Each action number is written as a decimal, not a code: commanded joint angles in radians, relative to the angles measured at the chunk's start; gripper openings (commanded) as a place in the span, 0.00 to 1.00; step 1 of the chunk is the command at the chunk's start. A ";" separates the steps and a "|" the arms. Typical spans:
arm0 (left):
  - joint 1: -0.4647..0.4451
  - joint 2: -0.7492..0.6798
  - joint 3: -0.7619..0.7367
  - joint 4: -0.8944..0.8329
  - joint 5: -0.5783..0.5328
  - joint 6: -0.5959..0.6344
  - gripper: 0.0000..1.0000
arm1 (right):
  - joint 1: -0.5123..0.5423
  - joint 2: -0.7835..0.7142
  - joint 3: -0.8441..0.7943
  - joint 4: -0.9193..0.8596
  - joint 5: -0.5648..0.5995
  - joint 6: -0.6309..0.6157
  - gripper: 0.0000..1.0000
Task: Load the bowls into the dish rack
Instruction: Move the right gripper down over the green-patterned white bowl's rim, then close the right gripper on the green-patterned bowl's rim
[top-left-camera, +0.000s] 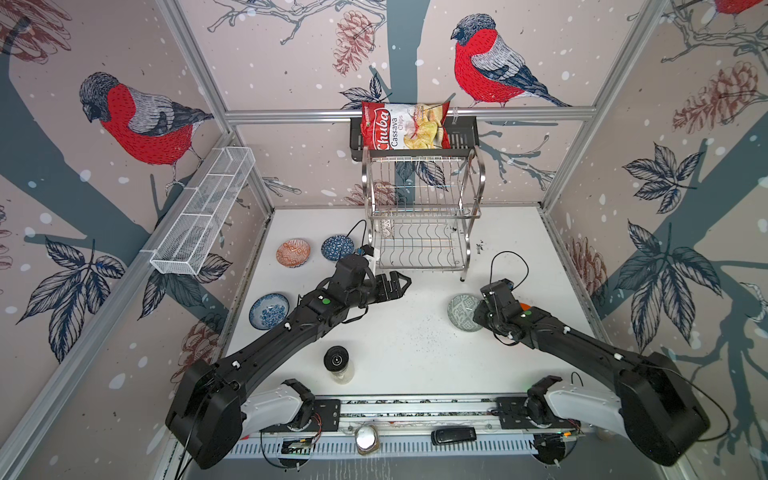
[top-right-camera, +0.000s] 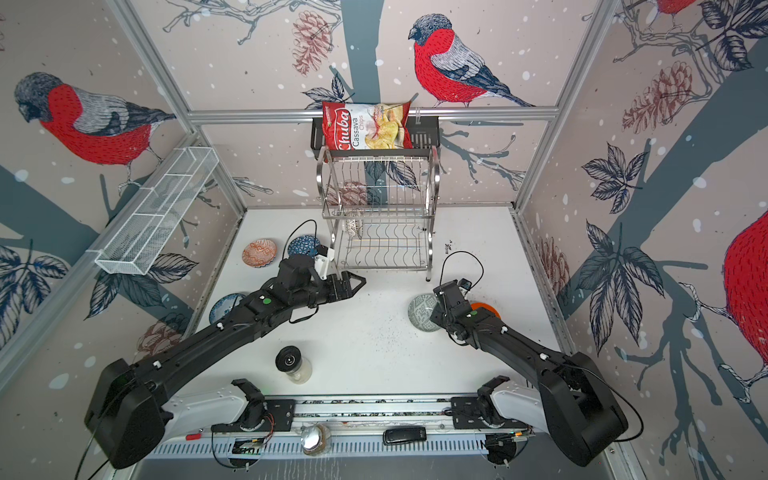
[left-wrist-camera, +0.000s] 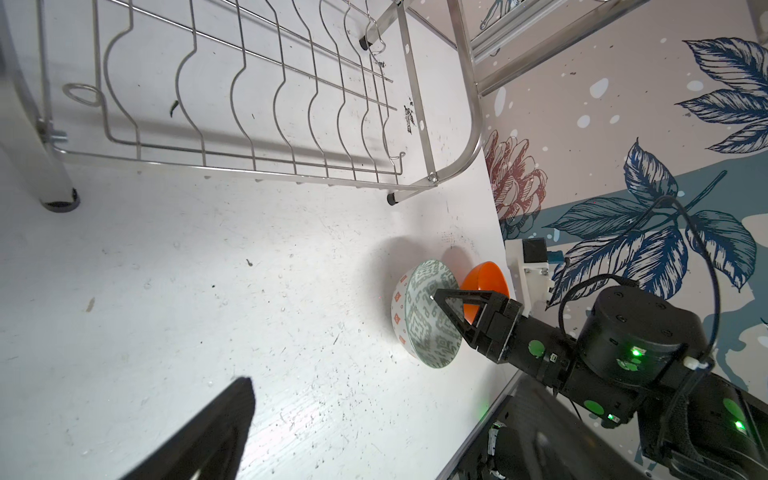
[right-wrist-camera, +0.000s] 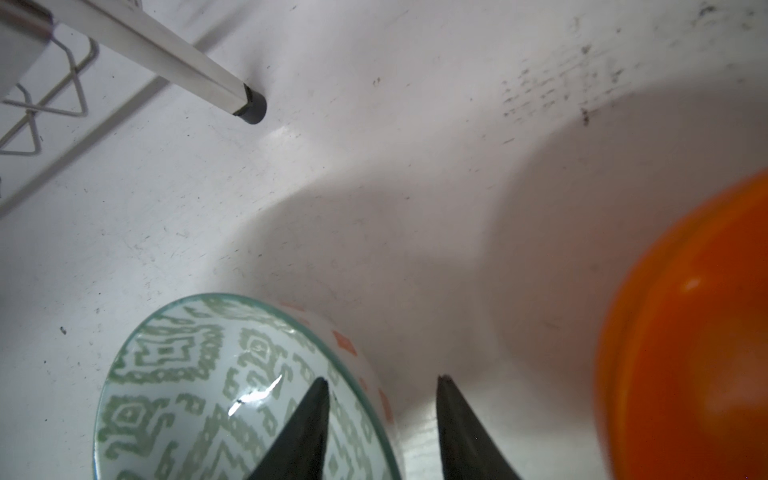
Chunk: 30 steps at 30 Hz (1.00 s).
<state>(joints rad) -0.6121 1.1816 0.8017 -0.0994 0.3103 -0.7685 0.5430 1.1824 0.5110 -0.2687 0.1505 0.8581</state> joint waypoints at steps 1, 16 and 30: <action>0.000 -0.011 0.003 -0.012 -0.012 0.015 0.97 | 0.000 0.017 0.014 0.053 -0.048 -0.022 0.34; 0.094 -0.057 -0.020 -0.066 -0.005 -0.025 0.97 | 0.189 0.201 0.213 0.106 -0.025 -0.007 0.05; 0.139 -0.091 -0.056 -0.066 0.029 -0.084 0.97 | 0.305 0.447 0.387 0.096 -0.034 -0.019 0.06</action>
<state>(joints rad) -0.4831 1.0943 0.7403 -0.1810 0.3103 -0.8413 0.8440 1.6085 0.8761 -0.1921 0.1028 0.8352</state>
